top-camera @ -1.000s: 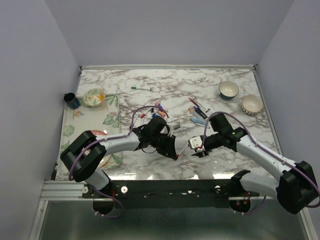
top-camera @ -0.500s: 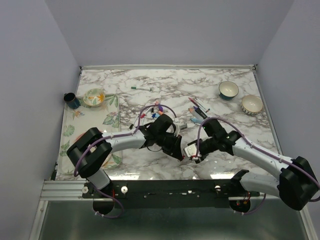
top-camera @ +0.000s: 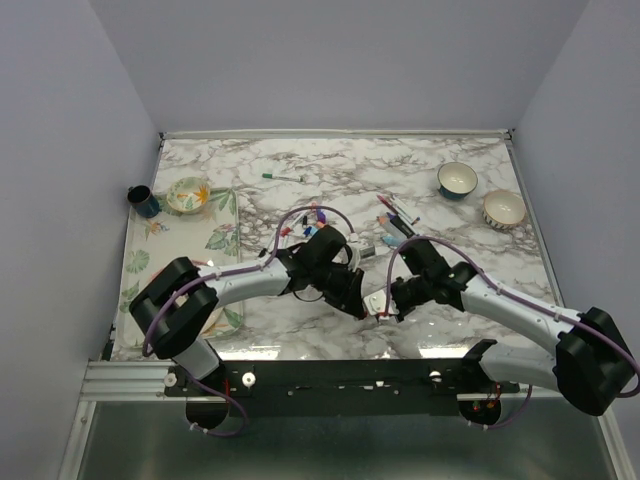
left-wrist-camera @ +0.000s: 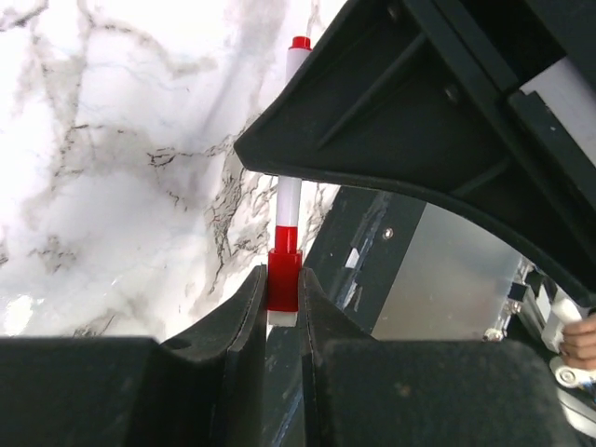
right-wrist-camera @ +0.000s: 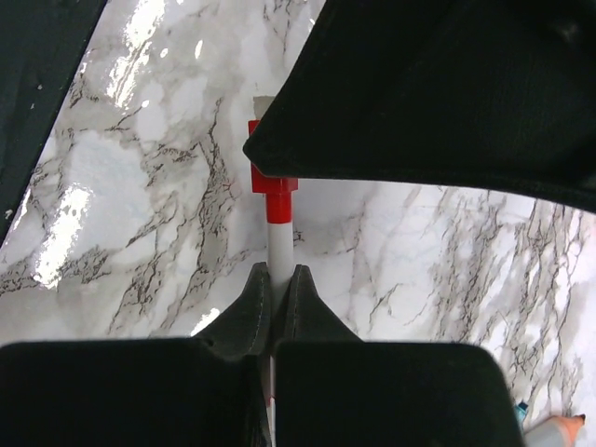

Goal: Open the pen caps
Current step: Hold the pen cap with the left arm and grip the barrel with the right arm

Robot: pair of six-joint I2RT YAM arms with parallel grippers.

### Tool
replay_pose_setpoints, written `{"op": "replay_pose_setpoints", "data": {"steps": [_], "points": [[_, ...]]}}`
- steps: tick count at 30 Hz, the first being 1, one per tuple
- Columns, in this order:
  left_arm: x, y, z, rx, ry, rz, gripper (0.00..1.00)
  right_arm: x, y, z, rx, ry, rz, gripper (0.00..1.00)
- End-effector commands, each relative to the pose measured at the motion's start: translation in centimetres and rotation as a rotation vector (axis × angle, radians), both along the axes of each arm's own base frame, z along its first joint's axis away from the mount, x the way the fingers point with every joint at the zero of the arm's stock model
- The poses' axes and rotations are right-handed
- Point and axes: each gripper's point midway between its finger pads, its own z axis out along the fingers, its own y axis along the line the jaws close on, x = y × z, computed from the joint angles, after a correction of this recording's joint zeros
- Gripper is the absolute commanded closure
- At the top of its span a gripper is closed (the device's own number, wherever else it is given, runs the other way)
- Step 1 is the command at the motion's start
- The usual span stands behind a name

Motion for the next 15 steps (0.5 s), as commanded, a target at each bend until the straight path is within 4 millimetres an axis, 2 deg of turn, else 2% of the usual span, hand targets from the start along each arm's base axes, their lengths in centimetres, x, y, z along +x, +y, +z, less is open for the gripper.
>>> {"op": "replay_pose_setpoints", "data": {"steps": [1,3,4,7,11,15], "points": [[1.4,0.3,2.9,-0.058,-0.088,0.083,0.70,0.8,0.6,1.4,0.024,-0.005,-0.040,0.99],[2.7,0.6,3.7,-0.077,-0.129,0.144,0.58,0.8,0.9,2.0,0.040,0.016,-0.063,0.99],[3.0,1.0,4.4,-0.096,-0.151,0.171,0.47,0.9,1.0,2.3,0.047,0.024,-0.071,0.99],[5.0,2.4,5.9,-0.122,-0.217,0.280,0.31,1.4,1.5,3.4,0.069,0.054,-0.124,0.99],[7.3,4.3,7.7,-0.163,-0.309,0.408,0.23,2.2,2.0,4.7,0.107,0.115,-0.215,0.99],[9.2,6.2,9.0,-0.198,-0.364,0.552,0.18,3.5,2.5,7.0,0.167,0.182,-0.322,0.99]]}}
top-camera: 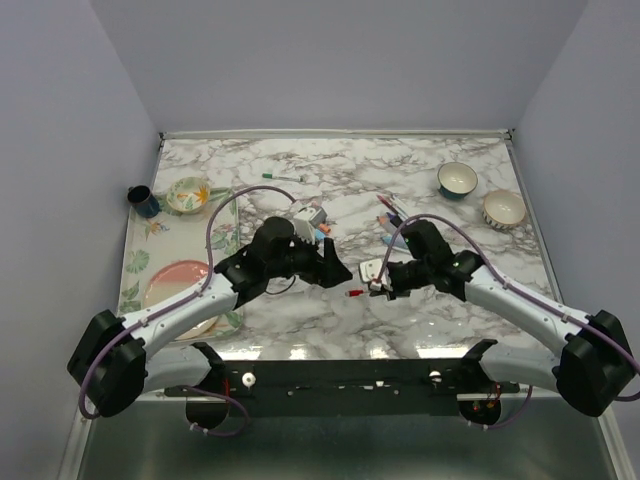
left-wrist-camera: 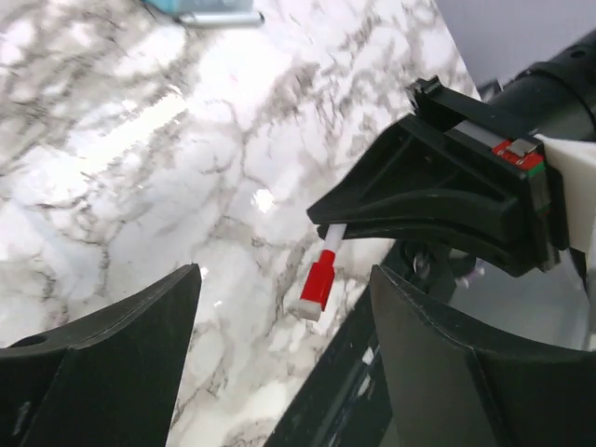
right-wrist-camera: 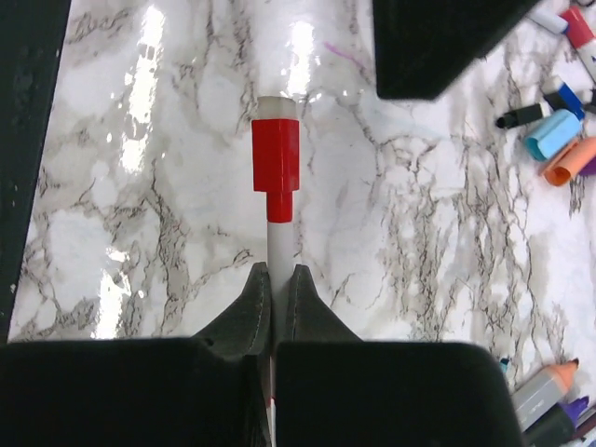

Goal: Open the pen caps
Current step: Hold the pen cap with the left arm and grip the barrel with the right arm

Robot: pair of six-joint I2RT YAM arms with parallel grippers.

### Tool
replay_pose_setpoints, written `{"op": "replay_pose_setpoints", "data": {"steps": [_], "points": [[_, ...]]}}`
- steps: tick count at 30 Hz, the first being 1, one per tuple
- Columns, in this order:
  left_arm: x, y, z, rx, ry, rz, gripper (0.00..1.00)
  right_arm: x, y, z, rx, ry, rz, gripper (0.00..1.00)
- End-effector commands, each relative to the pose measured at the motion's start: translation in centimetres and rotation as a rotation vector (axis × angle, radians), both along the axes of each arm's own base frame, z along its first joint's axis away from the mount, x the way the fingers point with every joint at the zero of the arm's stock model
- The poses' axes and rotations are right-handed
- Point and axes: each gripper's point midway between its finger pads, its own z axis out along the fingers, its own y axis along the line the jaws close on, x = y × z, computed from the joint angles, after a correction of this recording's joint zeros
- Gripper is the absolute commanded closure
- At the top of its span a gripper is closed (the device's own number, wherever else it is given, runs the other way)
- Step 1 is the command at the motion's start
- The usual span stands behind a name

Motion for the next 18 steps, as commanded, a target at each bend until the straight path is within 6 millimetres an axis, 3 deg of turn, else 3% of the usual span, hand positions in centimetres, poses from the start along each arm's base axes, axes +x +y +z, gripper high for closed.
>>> {"op": "replay_pose_setpoints", "data": {"steps": [1,4,5,11,18], "points": [[2.8,2.3,1.3,-0.061,-0.085,0.214,0.13,1.9,1.1,3.6,0.103,0.109,-0.174,0.99],[3.6,3.1,2.2,-0.149,-0.104,0.311,0.04,2.9,1.2,4.9,0.138,0.193,-0.265,0.99],[3.9,2.8,3.4,-0.210,-0.123,0.324,0.04,3.0,1.2,5.1,0.153,0.234,-0.288,0.99],[5.2,2.7,5.4,-0.354,-0.131,0.407,0.01,4.2,1.3,6.4,0.232,0.376,-0.410,0.99],[6.9,1.5,5.2,-0.402,-0.055,0.523,0.03,6.7,0.5,7.0,0.328,0.485,-0.597,0.99]]}}
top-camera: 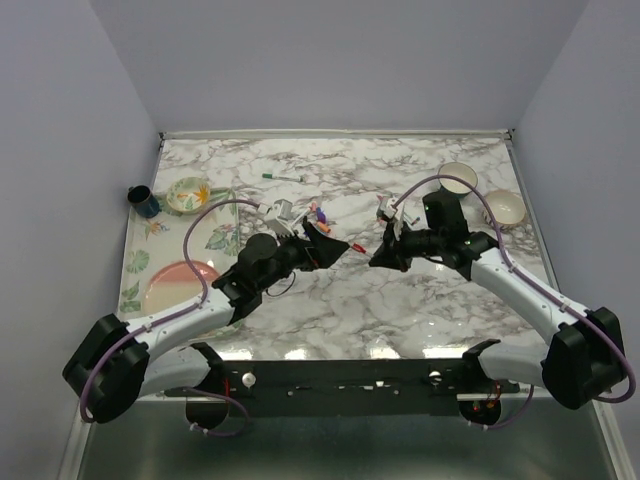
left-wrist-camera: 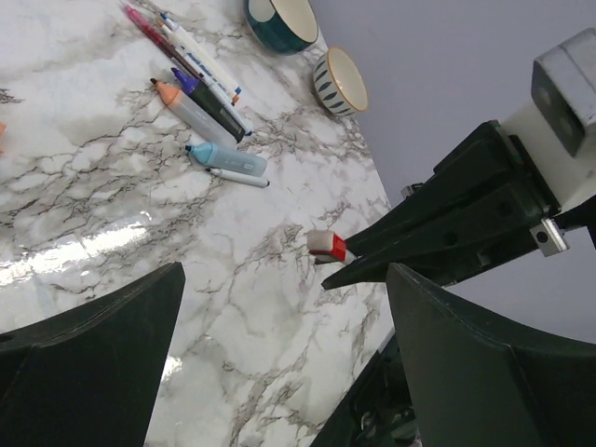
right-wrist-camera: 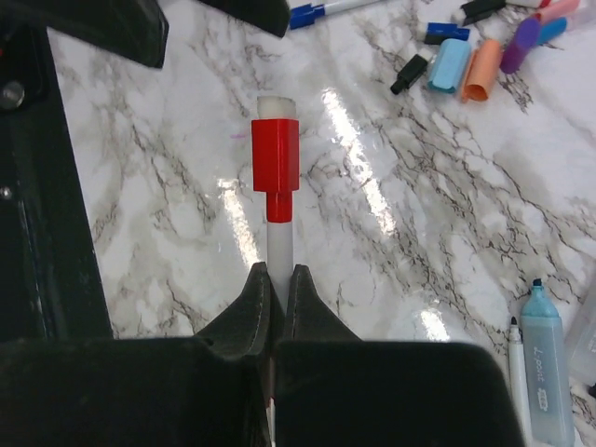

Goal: Open the pen caps
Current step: Hold the pen cap with the left arm and grip the barrel with the right arm, then open the pen cap, then place the pen cap on the table with the left arm

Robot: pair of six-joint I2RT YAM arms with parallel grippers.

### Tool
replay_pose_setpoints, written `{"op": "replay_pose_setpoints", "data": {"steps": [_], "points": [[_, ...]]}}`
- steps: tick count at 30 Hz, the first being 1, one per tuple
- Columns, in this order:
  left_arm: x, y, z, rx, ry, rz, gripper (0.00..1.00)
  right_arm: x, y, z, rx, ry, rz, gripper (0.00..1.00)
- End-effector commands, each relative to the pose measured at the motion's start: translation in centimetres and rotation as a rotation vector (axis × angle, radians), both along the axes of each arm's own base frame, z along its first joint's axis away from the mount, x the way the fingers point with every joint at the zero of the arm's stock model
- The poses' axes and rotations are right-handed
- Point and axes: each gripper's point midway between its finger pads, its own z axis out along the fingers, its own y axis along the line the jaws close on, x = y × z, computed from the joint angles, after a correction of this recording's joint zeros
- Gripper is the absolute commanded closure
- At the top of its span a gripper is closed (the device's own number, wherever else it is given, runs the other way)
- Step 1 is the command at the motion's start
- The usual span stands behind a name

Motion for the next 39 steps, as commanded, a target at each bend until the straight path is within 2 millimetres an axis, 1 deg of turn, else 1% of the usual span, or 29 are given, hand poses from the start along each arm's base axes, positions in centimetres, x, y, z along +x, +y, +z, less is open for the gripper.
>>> {"op": "replay_pose_setpoints", "data": {"steps": [1,3,4,6,7,8,9,10,12,13,15,16,18,19,21,22,24,25,27,28,30,31,32,33,34,35,36,38,39], "points": [[2.2,-1.0,1.8,-0.094,0.012,0.125,0.04,1.8,0.4,2.2,0.110,0.066,-0.143,0.99],[2.4,-1.6,1.9,-0.094,0.009,0.140,0.07,1.8,0.3,2.2,0.120,0.071,-0.148,0.99],[2.5,-2.2,2.0,-0.091,0.013,0.139,0.11,1.8,0.3,2.3,0.124,0.073,-0.146,0.99],[2.9,-2.4,1.7,-0.082,0.027,0.169,0.17,1.6,0.4,2.3,0.133,0.084,-0.140,0.99],[3.0,-2.7,1.4,-0.076,0.033,0.179,0.17,1.5,0.4,2.4,0.136,0.090,-0.137,0.99],[3.3,-2.7,1.6,-0.093,0.023,0.196,0.18,1.4,0.5,2.3,0.137,0.097,-0.129,0.99],[3.3,-2.9,1.8,-0.103,0.017,0.197,0.21,1.4,0.6,2.2,0.137,0.102,-0.129,0.99],[3.5,-3.1,1.5,-0.103,0.019,0.199,0.24,1.5,0.6,2.3,0.138,0.102,-0.131,0.99],[3.5,-3.7,1.9,-0.120,0.012,0.191,0.26,1.5,0.6,2.2,0.134,0.104,-0.130,0.99],[3.8,-4.3,1.7,-0.115,0.017,0.185,0.30,1.5,0.6,2.3,0.135,0.102,-0.128,0.99],[3.6,-5.1,1.9,-0.129,0.015,0.159,0.34,1.5,0.5,2.4,0.138,0.098,-0.133,0.99],[3.7,-5.6,1.6,-0.130,0.025,0.149,0.40,1.5,0.5,2.5,0.140,0.093,-0.132,0.99],[3.6,-6.2,1.8,-0.149,0.020,0.133,0.46,1.5,0.4,2.6,0.143,0.098,-0.134,0.99],[3.6,-6.4,1.7,-0.150,0.024,0.126,0.52,1.5,0.4,2.5,0.144,0.099,-0.130,0.99],[3.6,-6.6,1.9,-0.164,0.017,0.119,0.58,1.4,0.4,2.6,0.148,0.099,-0.126,0.99],[3.5,-6.8,2.0,-0.167,0.015,0.108,0.66,1.4,0.4,2.5,0.146,0.104,-0.125,0.99],[3.4,-7.1,2.2,-0.177,0.009,0.095,0.77,1.4,0.4,2.5,0.145,0.104,-0.128,0.99],[3.5,-7.2,2.1,-0.178,0.010,0.095,0.89,1.6,0.4,2.5,0.143,0.100,-0.131,0.99],[3.5,-6.9,2.3,-0.194,0.007,0.106,1.00,1.6,0.3,2.2,0.133,0.105,-0.133,0.99],[3.5,-6.4,2.3,-0.196,0.006,0.121,1.00,1.5,0.4,2.3,0.133,0.102,-0.123,0.99],[4.4,-4.7,2.6,-0.207,-0.012,0.219,1.00,1.2,0.4,2.2,0.128,0.105,-0.105,0.99],[4.5,-3.2,2.8,-0.219,-0.017,0.271,1.00,1.1,0.3,2.1,0.125,0.108,-0.100,0.99],[5.1,-1.8,2.6,-0.221,-0.014,0.333,1.00,1.0,0.3,2.0,0.118,0.104,-0.089,0.99],[6.2,0.5,2.6,-0.248,-0.006,0.464,1.00,1.1,0.3,2.0,0.115,0.097,-0.090,0.99],[6.2,2.4,2.6,-0.270,0.000,0.530,1.00,1.1,0.2,1.9,0.110,0.097,-0.090,0.99],[6.8,4.3,1.7,-0.259,0.022,0.613,1.00,1.0,0.2,1.8,0.105,0.096,-0.083,0.99],[7.2,5.8,1.4,-0.273,0.034,0.677,1.00,1.1,0.2,1.6,0.099,0.097,-0.084,0.99],[7.6,7.7,1.3,-0.307,0.056,0.721,1.00,1.1,0.1,1.3,0.086,0.099,-0.082,0.99],[8.1,8.8,1.2,-0.309,0.053,0.747,1.00,1.2,0.0,1.2,0.081,0.097,-0.085,0.99]]}}
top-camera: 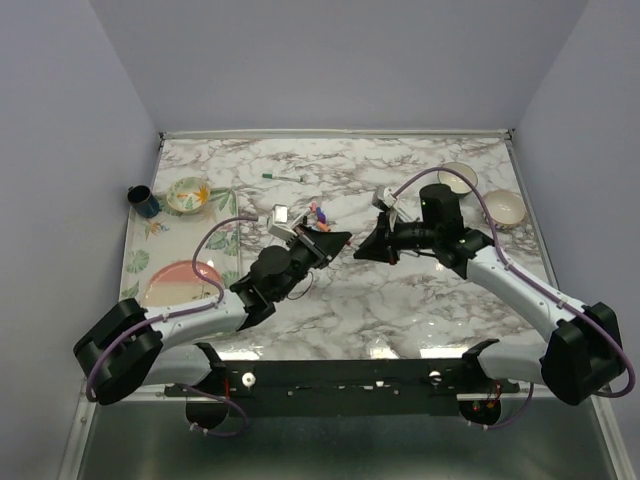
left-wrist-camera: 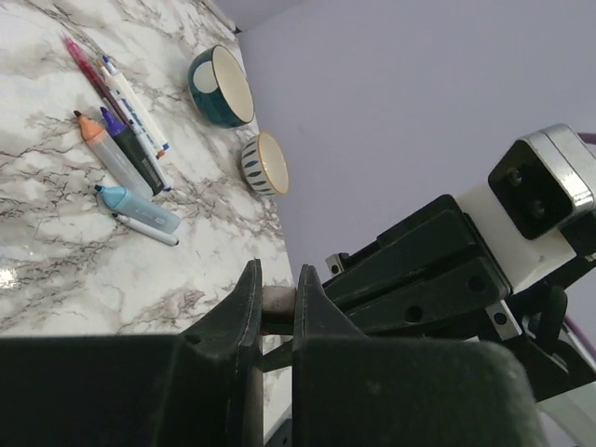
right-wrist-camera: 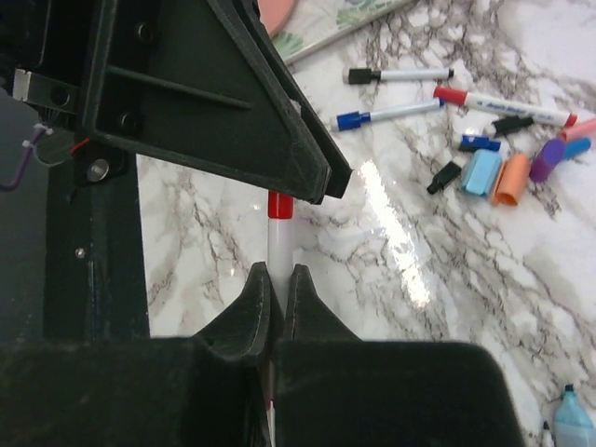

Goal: Open the pen caps
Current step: Place the pen cap on the table with the left arm

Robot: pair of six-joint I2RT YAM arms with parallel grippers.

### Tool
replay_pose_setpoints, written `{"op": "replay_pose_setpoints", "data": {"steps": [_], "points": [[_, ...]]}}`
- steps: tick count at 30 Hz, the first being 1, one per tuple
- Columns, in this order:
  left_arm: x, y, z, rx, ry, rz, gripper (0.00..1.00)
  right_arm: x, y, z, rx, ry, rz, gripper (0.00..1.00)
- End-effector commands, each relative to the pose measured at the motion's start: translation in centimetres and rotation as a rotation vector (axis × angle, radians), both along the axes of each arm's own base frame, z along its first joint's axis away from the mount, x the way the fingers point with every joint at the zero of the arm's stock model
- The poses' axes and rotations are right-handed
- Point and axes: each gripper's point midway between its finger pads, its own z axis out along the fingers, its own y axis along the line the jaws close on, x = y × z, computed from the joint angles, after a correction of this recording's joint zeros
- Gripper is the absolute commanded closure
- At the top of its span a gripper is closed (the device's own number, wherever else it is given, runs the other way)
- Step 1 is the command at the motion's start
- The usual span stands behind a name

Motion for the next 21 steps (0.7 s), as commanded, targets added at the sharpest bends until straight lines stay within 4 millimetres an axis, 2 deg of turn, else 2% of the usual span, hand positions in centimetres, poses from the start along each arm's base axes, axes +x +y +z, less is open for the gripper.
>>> {"op": "replay_pose_setpoints", "data": {"steps": [1,11,13,16,21], "points": [[6.3,11.9,-1.6,0.007,0.048,0.517,1.00,0.3,-2.3,-2.7,-0.102,0.072,-0.058,0.99],[7.3,14.7,-5.9,0.162,0.135,0.533,1.00,0.6,-2.6,-4.1,-0.180,0.037,-0.057,0.99],[7.4,14.7,-6.6,0.203,0.141,0.518,1.00,1.0,-2.9,-4.5,-0.204,0.029,-0.074,0.99],[7.7,13.7,-8.6,0.294,0.180,0.443,1.00,2.3,-3.6,-5.0,-0.257,0.008,-0.129,0.99],[7.4,11.9,-13.5,0.420,0.289,0.329,1.00,2.6,-4.7,-5.0,-0.333,-0.045,-0.102,0.99]]}}
